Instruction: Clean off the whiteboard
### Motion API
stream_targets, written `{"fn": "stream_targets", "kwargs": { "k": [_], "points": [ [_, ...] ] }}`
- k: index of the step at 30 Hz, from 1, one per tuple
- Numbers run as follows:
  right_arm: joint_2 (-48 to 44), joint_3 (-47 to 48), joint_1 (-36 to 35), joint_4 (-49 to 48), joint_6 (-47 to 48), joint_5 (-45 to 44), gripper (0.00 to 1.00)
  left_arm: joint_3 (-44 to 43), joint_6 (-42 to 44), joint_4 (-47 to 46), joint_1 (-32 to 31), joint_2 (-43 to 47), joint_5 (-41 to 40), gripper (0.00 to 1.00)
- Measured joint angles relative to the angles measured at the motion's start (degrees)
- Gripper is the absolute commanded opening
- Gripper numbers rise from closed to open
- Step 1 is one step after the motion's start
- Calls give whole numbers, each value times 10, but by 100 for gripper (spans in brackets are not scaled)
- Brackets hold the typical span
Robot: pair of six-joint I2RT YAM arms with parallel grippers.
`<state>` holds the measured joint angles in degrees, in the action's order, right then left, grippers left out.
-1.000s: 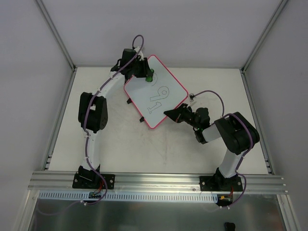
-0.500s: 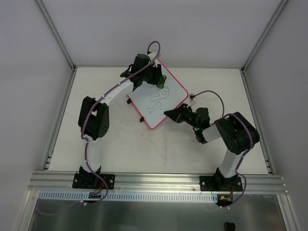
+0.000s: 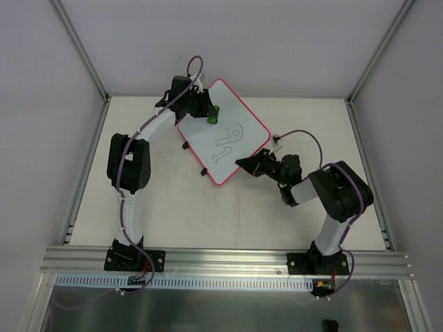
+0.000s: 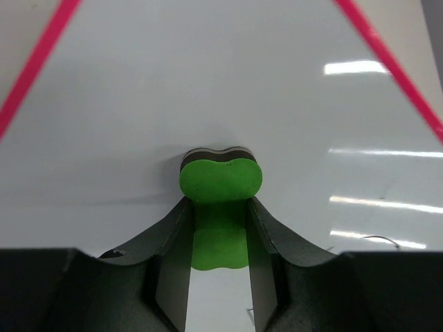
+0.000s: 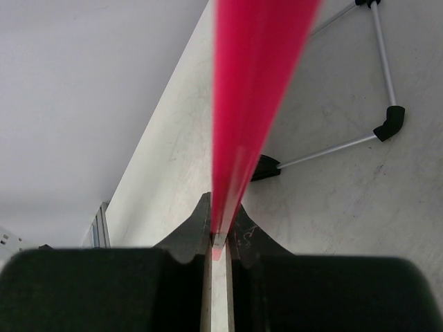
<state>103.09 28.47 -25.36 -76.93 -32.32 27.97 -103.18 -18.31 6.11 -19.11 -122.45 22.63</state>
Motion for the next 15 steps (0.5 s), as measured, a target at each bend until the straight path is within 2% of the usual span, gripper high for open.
{"fn": "stream_targets", "kwargs": {
  "k": [5,15],
  "points": [
    [-1,0,0,0,0,0,0,40,-1,-12,30,3,-11,0],
    [-2,0,0,1,5,2,0,102,15,-64,14,40,-40,0]
  ]
}}
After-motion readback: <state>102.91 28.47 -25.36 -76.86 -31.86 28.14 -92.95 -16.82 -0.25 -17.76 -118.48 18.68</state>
